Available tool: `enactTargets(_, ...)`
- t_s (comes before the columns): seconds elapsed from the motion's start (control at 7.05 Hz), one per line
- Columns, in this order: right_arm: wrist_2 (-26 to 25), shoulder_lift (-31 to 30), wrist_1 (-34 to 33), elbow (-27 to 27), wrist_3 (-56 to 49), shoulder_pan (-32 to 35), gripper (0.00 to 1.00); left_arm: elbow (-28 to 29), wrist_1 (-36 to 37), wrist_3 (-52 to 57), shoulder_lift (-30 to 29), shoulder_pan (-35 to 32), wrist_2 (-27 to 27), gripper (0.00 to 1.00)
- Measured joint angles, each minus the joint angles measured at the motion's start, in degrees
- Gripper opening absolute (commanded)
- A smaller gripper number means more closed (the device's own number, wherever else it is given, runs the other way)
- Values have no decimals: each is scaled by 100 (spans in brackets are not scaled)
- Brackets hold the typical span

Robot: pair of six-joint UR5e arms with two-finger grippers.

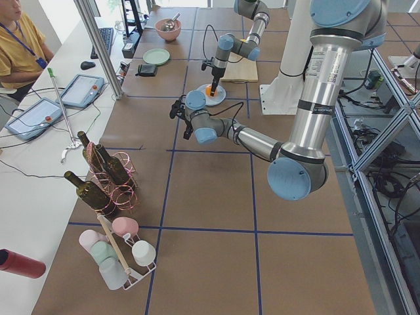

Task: Pick orange to plate
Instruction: 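Lower the orange onto the plate and open the right gripper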

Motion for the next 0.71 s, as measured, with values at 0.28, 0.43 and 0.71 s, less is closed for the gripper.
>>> enactTargets(0.28, 41, -25, -142, 242, -2, 56, 100, -10, 0, 0, 18, -1, -6, 99)
enactTargets(0.43, 138, -210, -531, 811, -16, 131, 100, -14, 0, 2, 35, -5, -8, 99)
enactTargets(0.71, 666, -893, -1383, 2157, -276, 515, 100, -84, 22, 82, 117, -126, -194, 99)
